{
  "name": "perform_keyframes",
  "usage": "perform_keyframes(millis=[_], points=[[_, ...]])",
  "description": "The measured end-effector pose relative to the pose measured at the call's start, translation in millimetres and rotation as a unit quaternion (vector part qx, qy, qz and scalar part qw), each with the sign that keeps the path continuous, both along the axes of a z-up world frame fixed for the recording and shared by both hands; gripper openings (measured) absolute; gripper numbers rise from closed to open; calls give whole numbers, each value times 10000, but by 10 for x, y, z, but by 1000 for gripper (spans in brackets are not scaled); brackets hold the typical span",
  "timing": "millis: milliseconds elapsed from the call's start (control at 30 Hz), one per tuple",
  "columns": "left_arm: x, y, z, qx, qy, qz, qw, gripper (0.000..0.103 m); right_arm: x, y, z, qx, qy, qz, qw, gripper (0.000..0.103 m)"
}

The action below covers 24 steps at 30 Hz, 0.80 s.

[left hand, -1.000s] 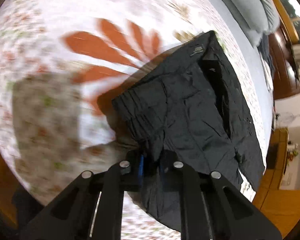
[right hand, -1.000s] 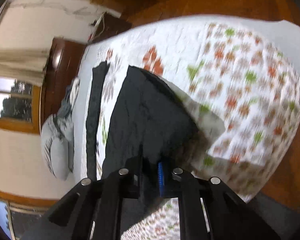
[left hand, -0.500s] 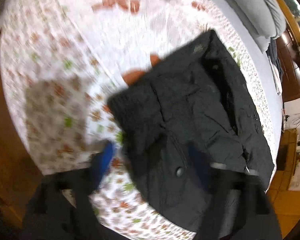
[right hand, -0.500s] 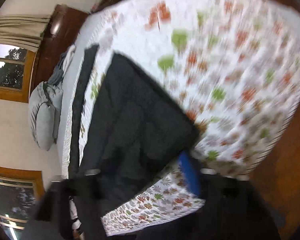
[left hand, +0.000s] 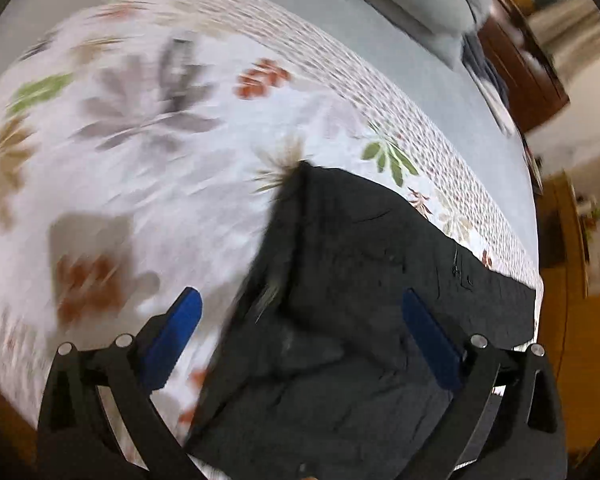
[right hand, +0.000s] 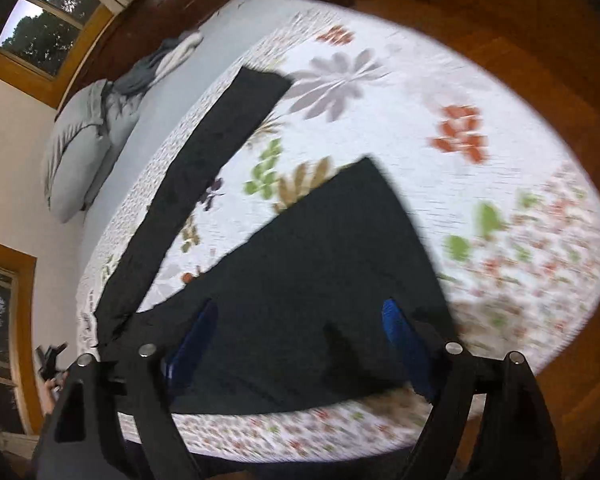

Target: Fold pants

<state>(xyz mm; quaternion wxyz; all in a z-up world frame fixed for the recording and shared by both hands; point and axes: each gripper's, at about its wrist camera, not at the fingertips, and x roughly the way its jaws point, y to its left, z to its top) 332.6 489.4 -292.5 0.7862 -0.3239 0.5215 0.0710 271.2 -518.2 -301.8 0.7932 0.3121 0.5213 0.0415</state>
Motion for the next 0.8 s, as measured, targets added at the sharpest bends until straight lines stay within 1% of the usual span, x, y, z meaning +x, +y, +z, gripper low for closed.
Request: perform_keyframes(millis=[133,233,333,400,467,500,533,567,600,633,667,700,800], points=[[583,-16,-406,-133,178,-378,9990,100,392,157,-123,83,160,73,9998,85],[889,42,-661,-210,260,-504,9982,100,760,261,-210,78,249,136,9996,85],[1142,76,-908,-411,355,-645,9964,100,1079,350,-283,47,306,195,9993,85],[1260,78,-1029,-664,359,-784,9941,98,1279,397,-322,14,333,278,9991,85],[1354,29,-1057,-765,266,-962,9921,98,1503,447,-341,4,333,438,9985,85],[1397,2,-1052,-883,180,-1096,9899,97,1613,459,-339,-7,329,515,9981,85],[1429,-22,-1044,-919,149,-1165,9888,93,1755,467,-322,-18,316,611,9976,85],[1458,-51,-1037,-904,133,-1248,9880,78,1912,462,-287,-5,284,698,9972,85],[1479,-71,-1042,-785,176,-1272,9886,64,2006,457,-252,7,250,741,9969,85],[1485,-88,-1059,-623,254,-1290,9894,54,2199,434,-178,37,160,822,9965,86],[1481,-81,-1088,-532,318,-1281,9898,38,2347,414,-124,56,94,882,9960,88],[1472,-51,-1113,-571,325,-1243,9901,36,2516,396,-67,58,26,936,9956,89],[1417,16,-1151,-641,205,-1089,9918,31,3207,357,77,-200,-98,1127,9934,90]])
